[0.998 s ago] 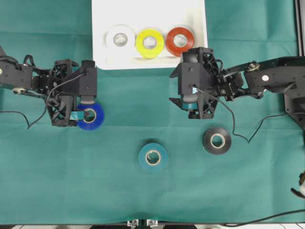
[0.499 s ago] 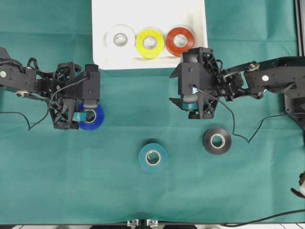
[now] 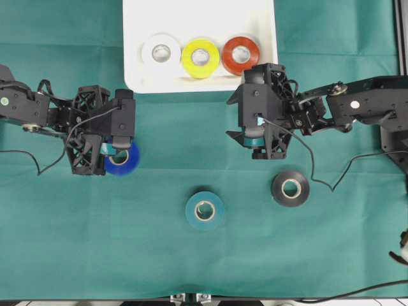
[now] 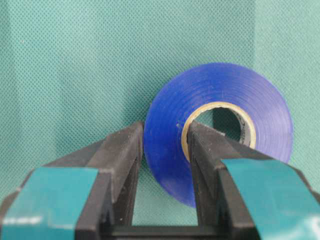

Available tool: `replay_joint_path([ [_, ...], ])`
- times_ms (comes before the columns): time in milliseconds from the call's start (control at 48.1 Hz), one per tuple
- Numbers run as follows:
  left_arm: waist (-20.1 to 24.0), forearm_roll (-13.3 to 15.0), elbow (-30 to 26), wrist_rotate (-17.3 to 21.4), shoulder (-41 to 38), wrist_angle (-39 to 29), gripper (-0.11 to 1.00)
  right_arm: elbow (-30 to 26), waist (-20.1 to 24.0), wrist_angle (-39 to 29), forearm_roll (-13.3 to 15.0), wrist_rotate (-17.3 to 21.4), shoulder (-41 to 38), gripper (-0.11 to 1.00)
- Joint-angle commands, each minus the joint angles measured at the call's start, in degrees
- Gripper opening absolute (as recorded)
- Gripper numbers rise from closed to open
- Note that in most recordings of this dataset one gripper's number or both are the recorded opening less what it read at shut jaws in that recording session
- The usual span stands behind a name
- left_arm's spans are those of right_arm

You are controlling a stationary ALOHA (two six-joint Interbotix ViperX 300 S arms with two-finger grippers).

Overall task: Put the tape alternately from left to right into the white case.
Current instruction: 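Lower the left gripper onto the blue tape roll and grasp it, then lift the blue roll and carry it into the tray's upper-left corner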

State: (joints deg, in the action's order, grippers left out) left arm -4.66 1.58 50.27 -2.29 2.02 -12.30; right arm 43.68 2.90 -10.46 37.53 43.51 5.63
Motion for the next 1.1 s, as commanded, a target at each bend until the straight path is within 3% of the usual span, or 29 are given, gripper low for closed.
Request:
replay_joint_path([
  [0, -0.3, 0.1, -0.3, -0.1, 1.2, 0.2, -0.04, -0.4, 0.1, 0.4, 0.1, 0.2, 1.2, 0.79],
  [645, -0.5, 0.1, -1.6, -0.1, 10.8, -1.8, -0.04, -0.4, 0.1, 0.4, 0.1, 0.3, 1.2, 0.79],
  [915, 0.0, 0.0, -2.5, 0.1, 10.2, -2.8, -0.04, -0.4, 0.1, 0.4, 0.1, 0.3, 1.3, 0.79],
  [1082, 2.5, -0.2, -3.3, 0.4, 10.2, -2.9, -0.04, -0.4, 0.1, 0.8, 0.1, 0.3, 1.3, 0.79],
])
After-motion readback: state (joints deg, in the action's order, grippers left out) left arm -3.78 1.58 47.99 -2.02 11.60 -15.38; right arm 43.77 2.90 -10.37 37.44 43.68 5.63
